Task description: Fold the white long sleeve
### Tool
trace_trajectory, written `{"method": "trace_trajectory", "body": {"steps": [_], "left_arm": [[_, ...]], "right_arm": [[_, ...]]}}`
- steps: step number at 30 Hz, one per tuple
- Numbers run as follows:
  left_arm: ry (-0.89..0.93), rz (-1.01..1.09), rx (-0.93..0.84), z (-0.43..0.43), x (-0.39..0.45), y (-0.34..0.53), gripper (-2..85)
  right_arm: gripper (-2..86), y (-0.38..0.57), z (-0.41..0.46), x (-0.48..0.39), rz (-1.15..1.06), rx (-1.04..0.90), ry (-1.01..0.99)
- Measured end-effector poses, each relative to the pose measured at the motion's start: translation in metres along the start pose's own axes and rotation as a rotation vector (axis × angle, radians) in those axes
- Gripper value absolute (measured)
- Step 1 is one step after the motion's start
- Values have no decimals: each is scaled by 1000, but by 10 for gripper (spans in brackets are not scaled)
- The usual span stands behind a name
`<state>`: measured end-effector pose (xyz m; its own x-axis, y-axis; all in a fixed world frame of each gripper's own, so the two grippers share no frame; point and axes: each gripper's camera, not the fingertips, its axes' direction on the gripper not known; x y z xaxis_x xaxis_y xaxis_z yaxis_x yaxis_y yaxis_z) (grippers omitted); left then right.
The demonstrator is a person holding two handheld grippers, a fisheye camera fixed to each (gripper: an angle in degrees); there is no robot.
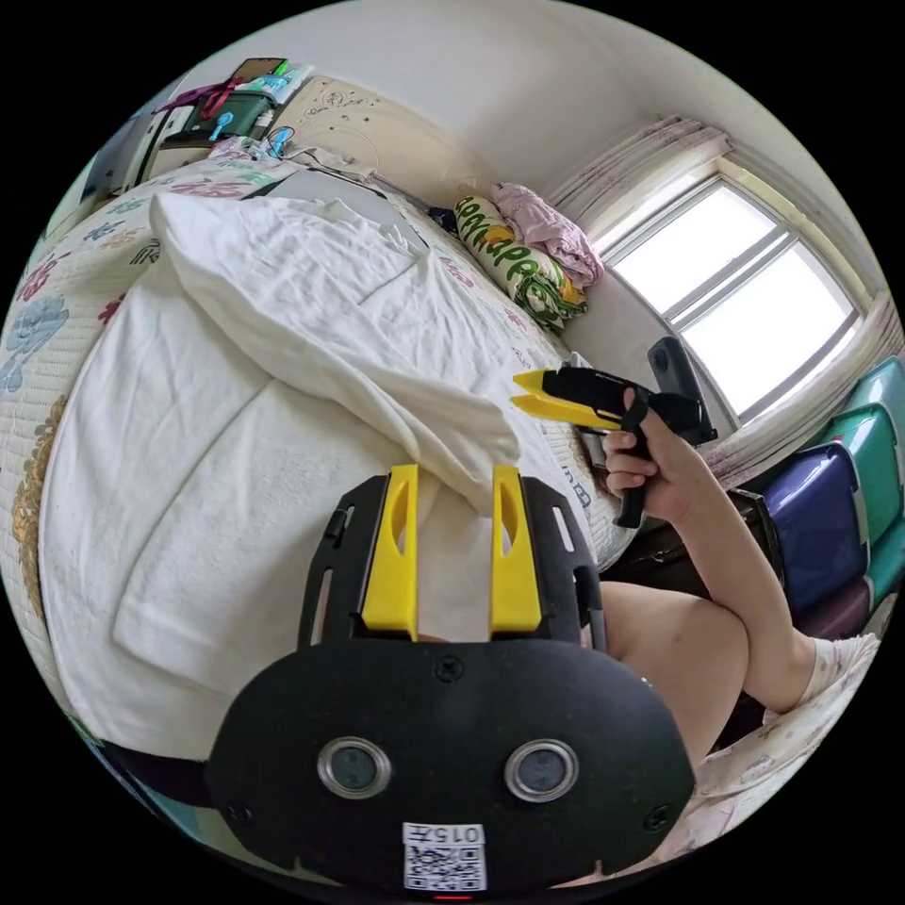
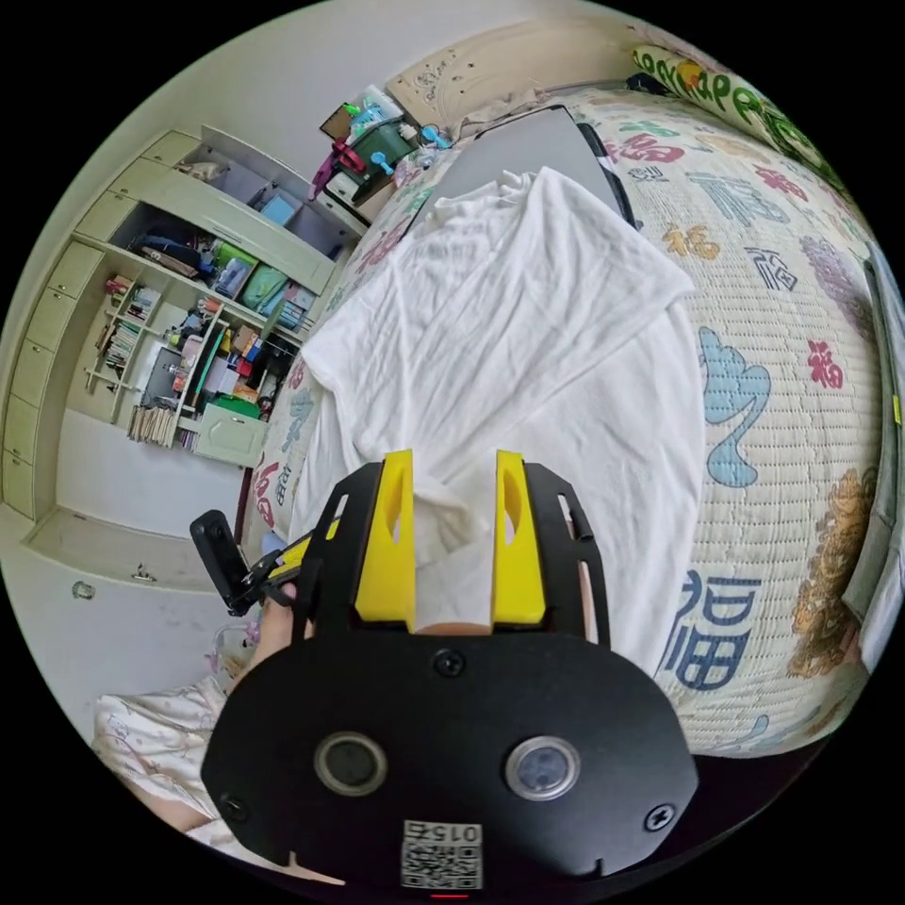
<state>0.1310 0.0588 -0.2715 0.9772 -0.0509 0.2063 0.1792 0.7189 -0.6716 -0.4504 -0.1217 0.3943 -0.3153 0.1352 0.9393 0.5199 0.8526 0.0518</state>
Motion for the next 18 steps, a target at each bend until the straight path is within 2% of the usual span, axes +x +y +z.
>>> {"method": "trace_trajectory", "body": {"steps": [4, 6, 11, 13, 16, 18], "left_arm": [[31, -28, 36, -12, -4, -1, 93], [54, -47, 41, -16, -5, -2, 76], [103, -20, 57, -36, 8, 1, 6], [133, -2, 77, -48, 14, 3, 1], [215, 31, 130, -68, 27, 8, -2], [254, 56, 157, -75, 40, 8, -3]], "right_arm": [[136, 20, 40, -8, 14, -148, -63], [132, 30, 50, -14, 20, -151, -82], [26, 60, 87, -43, 12, -245, -29], [16, 69, 78, -59, -6, -208, -3], [8, 94, 32, -101, -82, -31, -37], [6, 115, 17, -130, -136, 32, 11]]}}
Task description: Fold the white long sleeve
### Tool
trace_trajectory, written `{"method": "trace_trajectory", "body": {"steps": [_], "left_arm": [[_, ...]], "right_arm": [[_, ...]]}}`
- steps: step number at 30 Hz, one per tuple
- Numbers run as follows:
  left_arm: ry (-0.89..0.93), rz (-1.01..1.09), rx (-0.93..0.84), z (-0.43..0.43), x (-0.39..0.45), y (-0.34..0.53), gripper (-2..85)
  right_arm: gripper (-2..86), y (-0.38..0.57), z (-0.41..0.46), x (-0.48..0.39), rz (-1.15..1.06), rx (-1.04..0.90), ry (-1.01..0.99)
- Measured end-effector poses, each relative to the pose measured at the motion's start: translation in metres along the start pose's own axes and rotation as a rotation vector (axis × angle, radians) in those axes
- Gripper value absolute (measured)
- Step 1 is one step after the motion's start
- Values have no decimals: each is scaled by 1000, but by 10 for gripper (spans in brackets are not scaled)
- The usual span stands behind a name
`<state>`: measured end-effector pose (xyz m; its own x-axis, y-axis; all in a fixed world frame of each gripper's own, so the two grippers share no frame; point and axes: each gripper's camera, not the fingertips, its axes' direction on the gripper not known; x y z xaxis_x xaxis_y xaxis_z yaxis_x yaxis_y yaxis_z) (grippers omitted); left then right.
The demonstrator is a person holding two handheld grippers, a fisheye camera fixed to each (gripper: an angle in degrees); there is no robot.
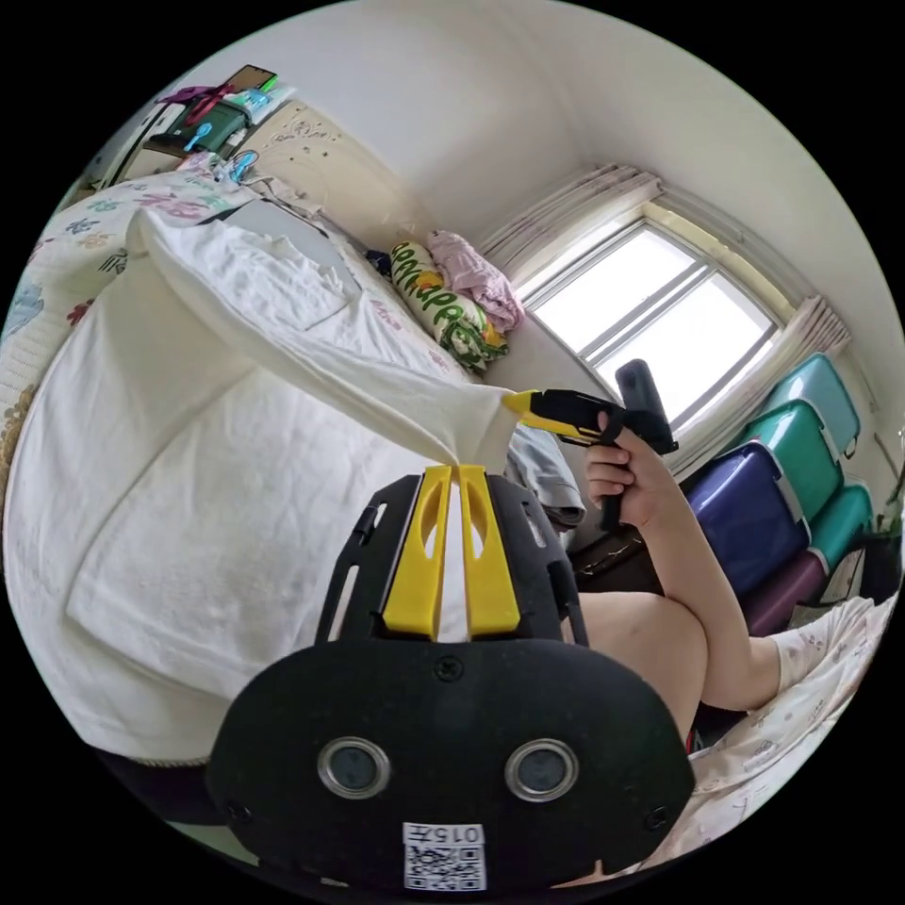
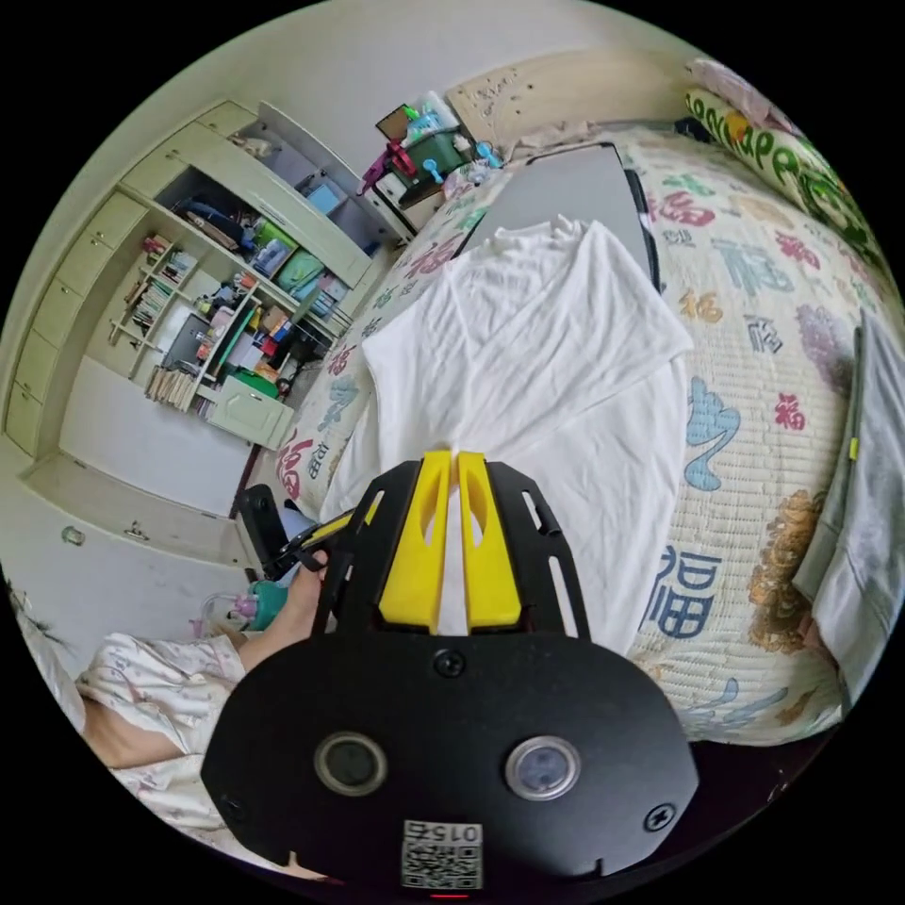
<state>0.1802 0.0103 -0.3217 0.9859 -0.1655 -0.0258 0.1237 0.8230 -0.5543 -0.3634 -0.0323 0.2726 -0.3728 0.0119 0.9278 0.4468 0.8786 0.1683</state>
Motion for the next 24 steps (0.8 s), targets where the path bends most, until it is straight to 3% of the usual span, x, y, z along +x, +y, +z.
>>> {"method": "trace_trajectory", "body": {"steps": [5, 12, 19, 24], "left_arm": [[33, 23, -74, 31, 23, 0, 0], [37, 35, -195, 53, 29, 9, 51], [-393, 71, -18, -25, -12, -48, 82], [-607, 102, -37, -19, -45, -93, 86]], "right_arm": [[4, 39, 28, -37, -3, 31, 254], [5, 77, 38, 11, 152, 113, 294], [22, 128, 33, 61, 284, 226, 171], [97, 159, 26, 63, 292, 273, 350]]}}
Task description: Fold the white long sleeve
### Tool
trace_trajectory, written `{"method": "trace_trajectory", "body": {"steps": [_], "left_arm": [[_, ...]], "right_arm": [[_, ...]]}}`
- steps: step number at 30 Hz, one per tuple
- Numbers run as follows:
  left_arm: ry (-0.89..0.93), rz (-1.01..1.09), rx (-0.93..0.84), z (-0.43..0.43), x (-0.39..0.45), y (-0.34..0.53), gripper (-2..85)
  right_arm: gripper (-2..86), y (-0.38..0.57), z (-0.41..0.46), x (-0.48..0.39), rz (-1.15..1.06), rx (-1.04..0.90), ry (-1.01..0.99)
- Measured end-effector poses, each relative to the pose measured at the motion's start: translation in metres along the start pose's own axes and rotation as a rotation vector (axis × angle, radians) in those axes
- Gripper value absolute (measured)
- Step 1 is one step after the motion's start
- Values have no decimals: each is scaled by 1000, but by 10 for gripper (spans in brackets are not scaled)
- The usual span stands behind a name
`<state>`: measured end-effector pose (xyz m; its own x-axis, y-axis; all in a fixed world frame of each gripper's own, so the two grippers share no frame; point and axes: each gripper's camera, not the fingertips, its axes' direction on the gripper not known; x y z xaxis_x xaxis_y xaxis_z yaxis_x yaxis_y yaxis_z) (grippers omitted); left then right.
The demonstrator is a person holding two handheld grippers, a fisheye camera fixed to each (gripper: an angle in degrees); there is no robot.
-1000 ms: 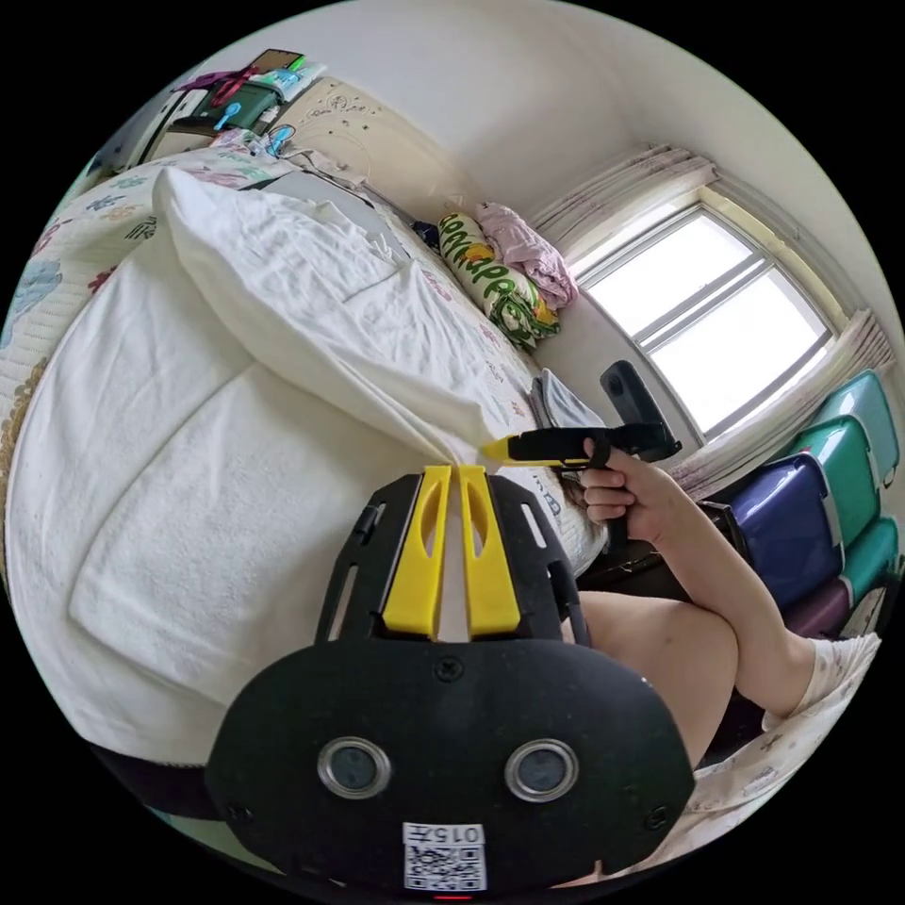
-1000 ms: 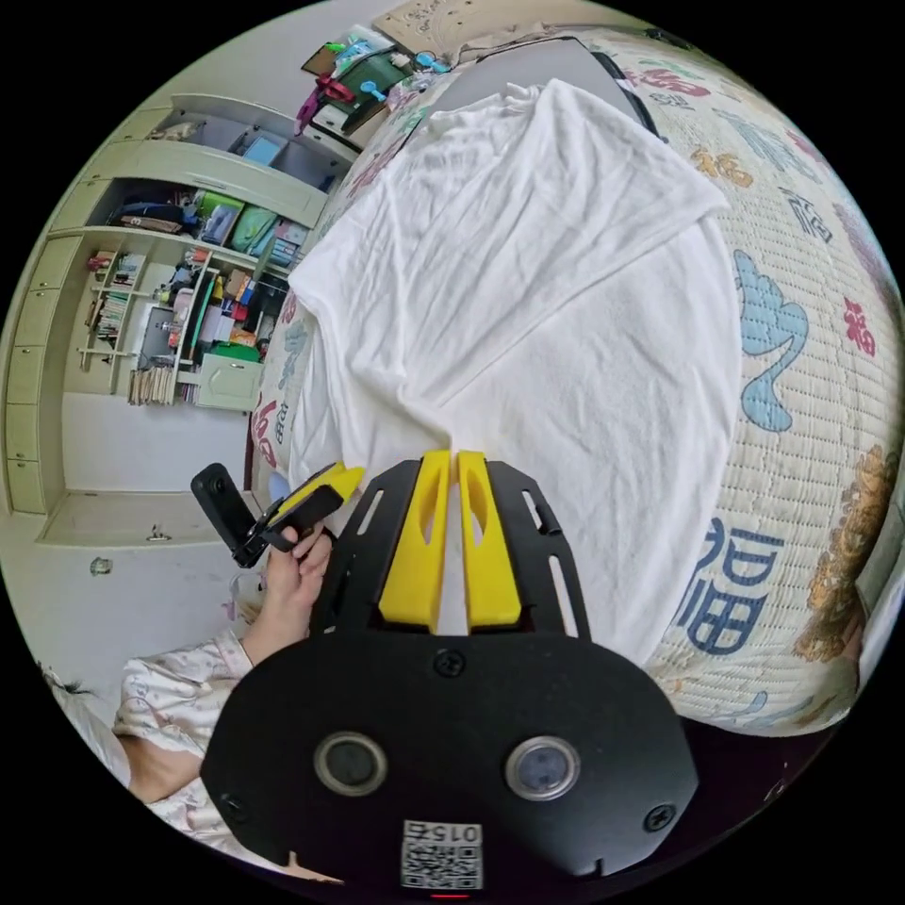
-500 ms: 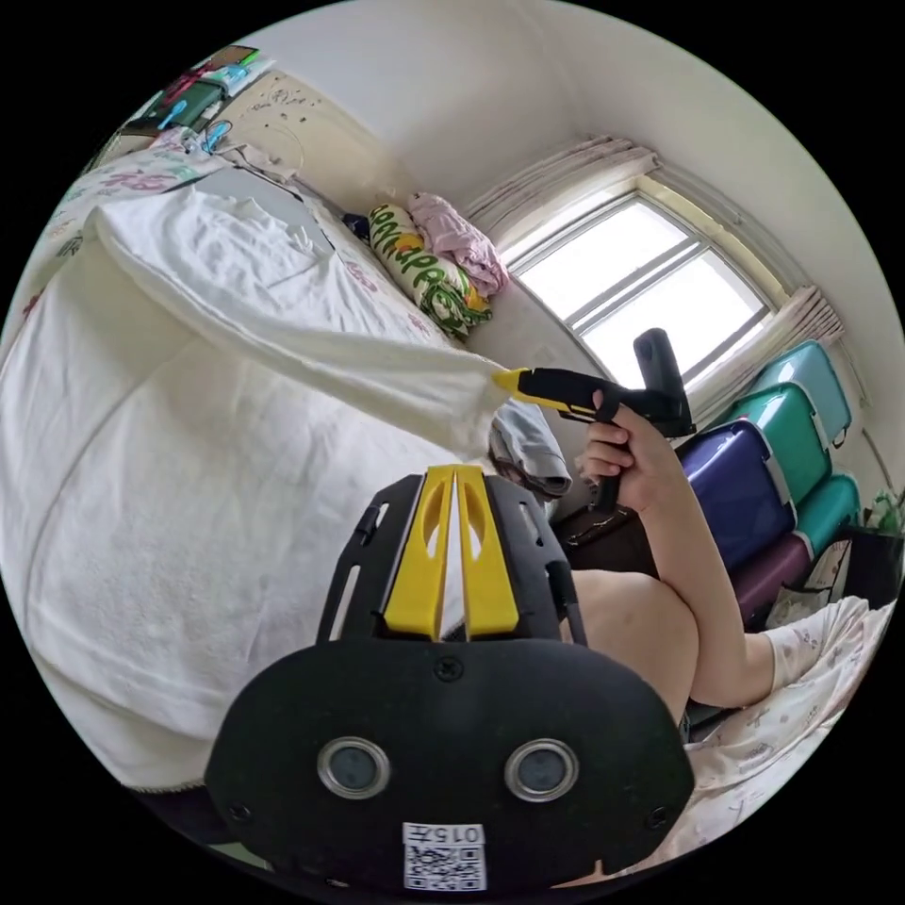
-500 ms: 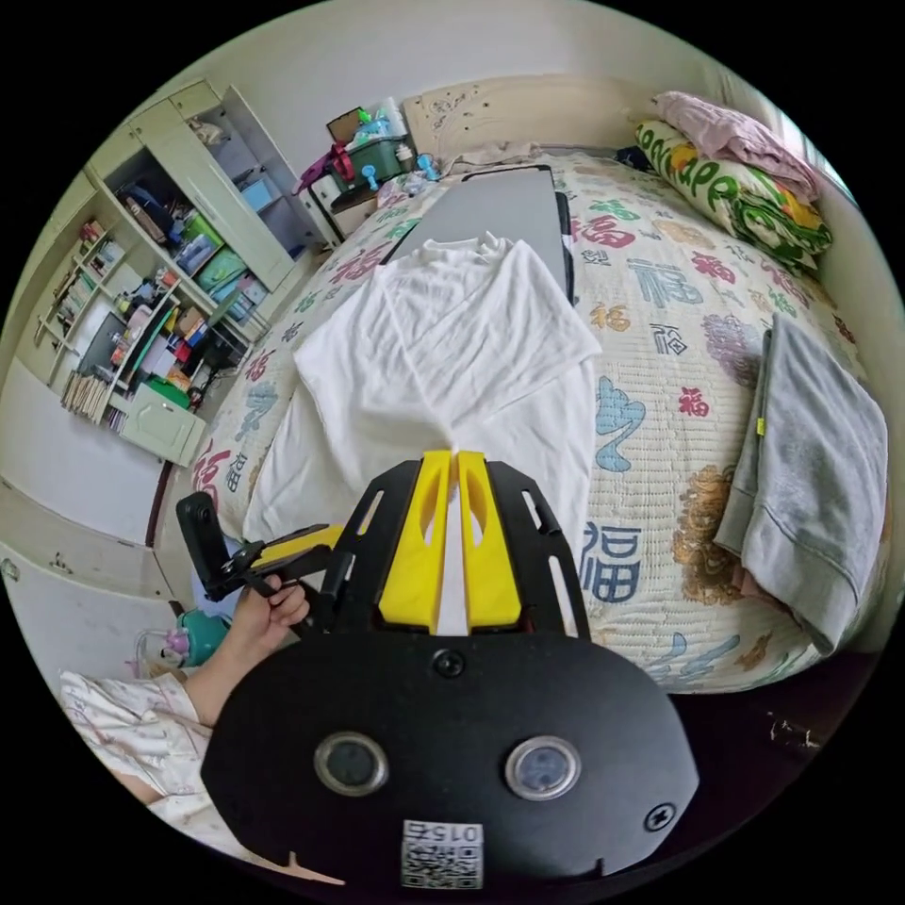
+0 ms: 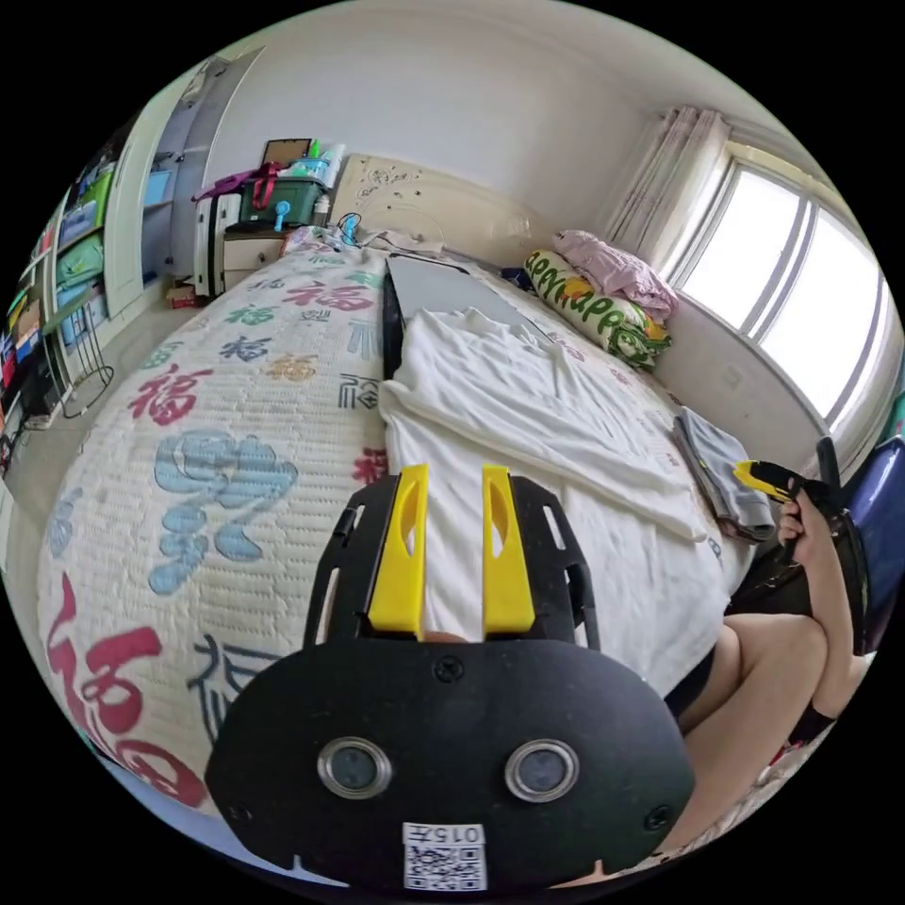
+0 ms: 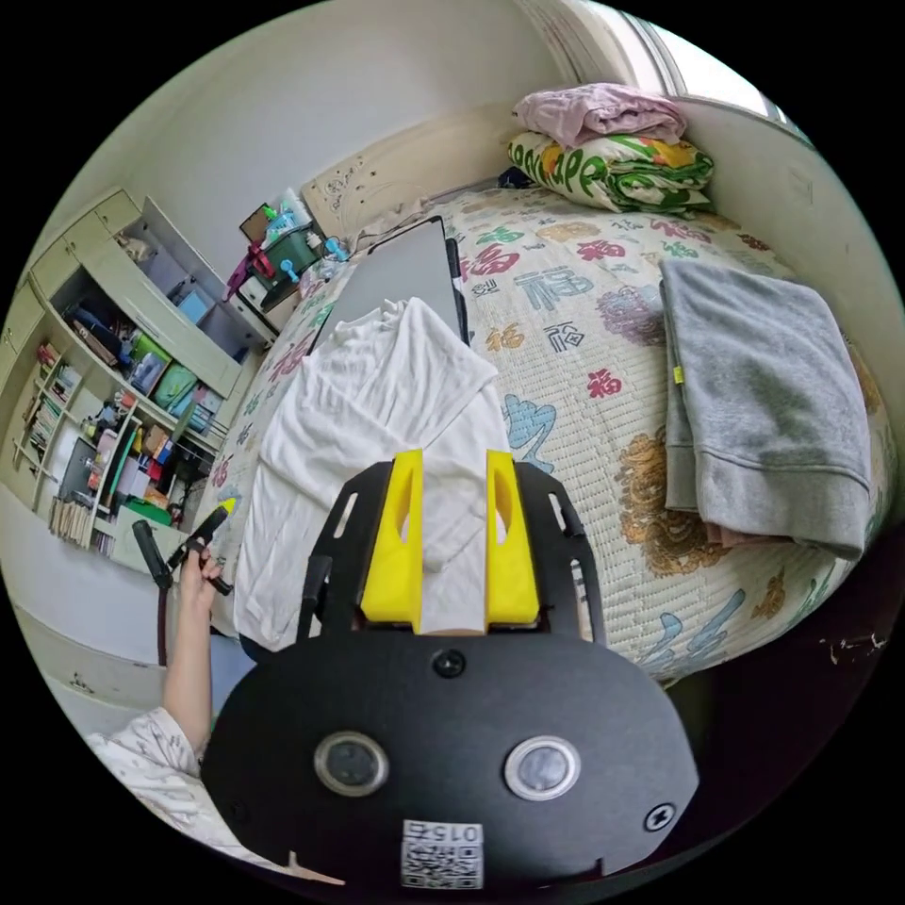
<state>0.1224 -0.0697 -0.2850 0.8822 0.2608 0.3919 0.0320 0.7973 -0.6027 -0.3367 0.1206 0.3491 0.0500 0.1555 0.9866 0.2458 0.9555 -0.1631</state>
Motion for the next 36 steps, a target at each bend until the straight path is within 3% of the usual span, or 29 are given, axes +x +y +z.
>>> {"method": "trace_trajectory", "body": {"steps": [3, 9, 14, 19, 21, 31, 34, 36], "left_arm": [[-5, 18, 30, 22, -1, -17, 86], [-139, 223, -43, 80, 37, -43, 96], [-259, 366, -153, 123, 70, -52, 132], [-150, 363, -166, 129, 78, -54, 108], [-125, 380, -159, 127, 85, -51, 82], [-209, 435, -85, 110, 128, -42, 39], [-152, 397, -89, 102, 123, -52, 42], [-130, 384, -94, 98, 122, -57, 43]], "right_arm": [[114, 23, 6, 11, -71, -54, 2], [108, 111, 33, 12, -466, -281, -238], [118, 155, 51, 10, -643, -324, -22], [73, 179, 77, 9, -773, -425, 135], [42, 181, 71, 10, -769, -396, 208], [51, 145, 5, 35, -670, -484, 13], [87, 102, -44, 56, -550, -315, -228], [99, 70, -68, 75, -454, -184, -234]]}}
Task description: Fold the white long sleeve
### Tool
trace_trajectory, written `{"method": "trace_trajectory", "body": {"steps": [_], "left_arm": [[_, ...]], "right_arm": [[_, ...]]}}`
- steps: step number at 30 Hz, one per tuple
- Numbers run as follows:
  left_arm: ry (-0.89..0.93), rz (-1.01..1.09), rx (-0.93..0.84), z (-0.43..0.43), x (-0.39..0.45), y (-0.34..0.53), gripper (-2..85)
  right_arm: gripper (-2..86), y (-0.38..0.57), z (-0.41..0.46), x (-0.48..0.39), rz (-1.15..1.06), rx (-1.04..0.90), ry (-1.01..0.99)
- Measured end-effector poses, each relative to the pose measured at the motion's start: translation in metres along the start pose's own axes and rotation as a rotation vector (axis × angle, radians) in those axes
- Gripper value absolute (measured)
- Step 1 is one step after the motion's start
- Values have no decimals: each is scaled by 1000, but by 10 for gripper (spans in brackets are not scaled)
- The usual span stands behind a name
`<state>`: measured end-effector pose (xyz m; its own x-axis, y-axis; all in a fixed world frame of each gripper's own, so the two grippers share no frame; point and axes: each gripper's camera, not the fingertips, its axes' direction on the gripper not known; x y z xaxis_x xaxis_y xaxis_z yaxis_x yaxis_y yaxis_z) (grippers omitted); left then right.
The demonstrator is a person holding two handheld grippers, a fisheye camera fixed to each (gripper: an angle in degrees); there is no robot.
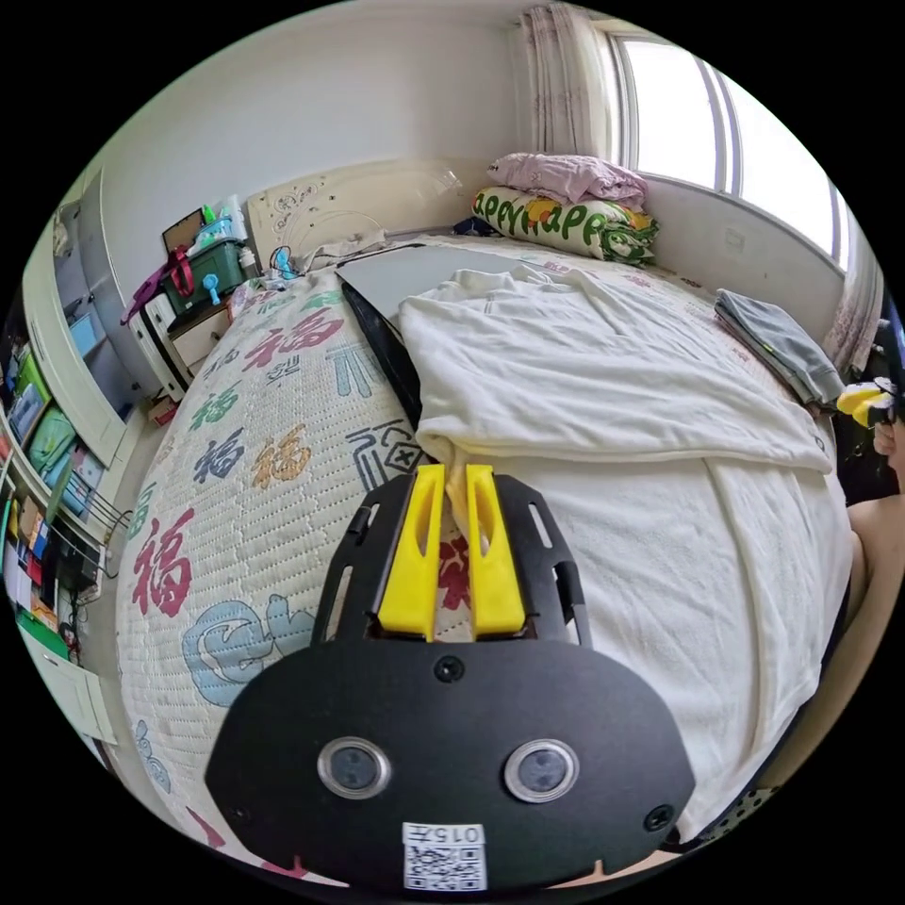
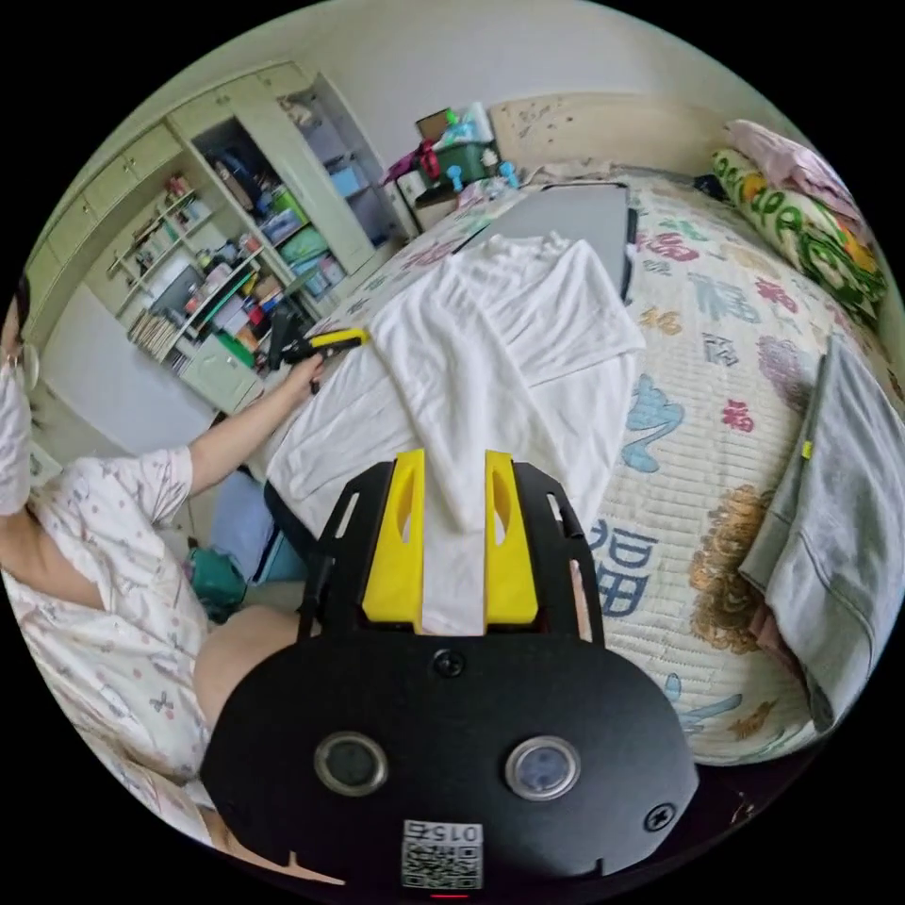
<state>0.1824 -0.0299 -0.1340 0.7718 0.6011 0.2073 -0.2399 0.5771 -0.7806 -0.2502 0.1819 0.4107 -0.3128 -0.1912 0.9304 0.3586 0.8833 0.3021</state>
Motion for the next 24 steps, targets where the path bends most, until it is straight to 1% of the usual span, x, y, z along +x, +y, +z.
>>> {"method": "trace_trajectory", "body": {"steps": [1, 2, 5, 9, 10, 13, 16, 19, 21, 23, 24], "left_arm": [[5, -3, 0, -3, 0, -3, 43], [4, -2, 2, -6, 0, -6, 43], [0, 0, 3, -14, 1, -14, 44], [31, -26, 29, -28, -9, -22, 49], [41, -50, 59, -36, -15, -21, 51], [58, -101, 114, -53, -29, -23, 55], [61, -115, 72, -53, -36, -38, 80], [77, -155, 32, -50, -51, -58, 107], [112, -197, 32, -49, -65, -68, 114], [139, -218, -40, -39, -78, -82, 112], [145, -219, -35, -40, -81, -83, 110]], "right_arm": [[109, -12, -10, 16, 52, 43, 89], [119, -26, -9, 36, 111, 34, 164], [135, -54, 8, 78, 235, -82, 153], [112, -72, 25, 90, 248, -157, 173], [101, -78, 31, 92, 248, -188, 187], [86, -91, 17, 100, 260, -149, 148], [83, -106, 5, 112, 277, -145, 112], [81, -122, 0, 114, 265, -152, 119], [79, -135, -3, 115, 251, -170, 135], [76, -151, -7, 116, 230, -202, 152], [73, -155, -9, 116, 225, -208, 156]]}}
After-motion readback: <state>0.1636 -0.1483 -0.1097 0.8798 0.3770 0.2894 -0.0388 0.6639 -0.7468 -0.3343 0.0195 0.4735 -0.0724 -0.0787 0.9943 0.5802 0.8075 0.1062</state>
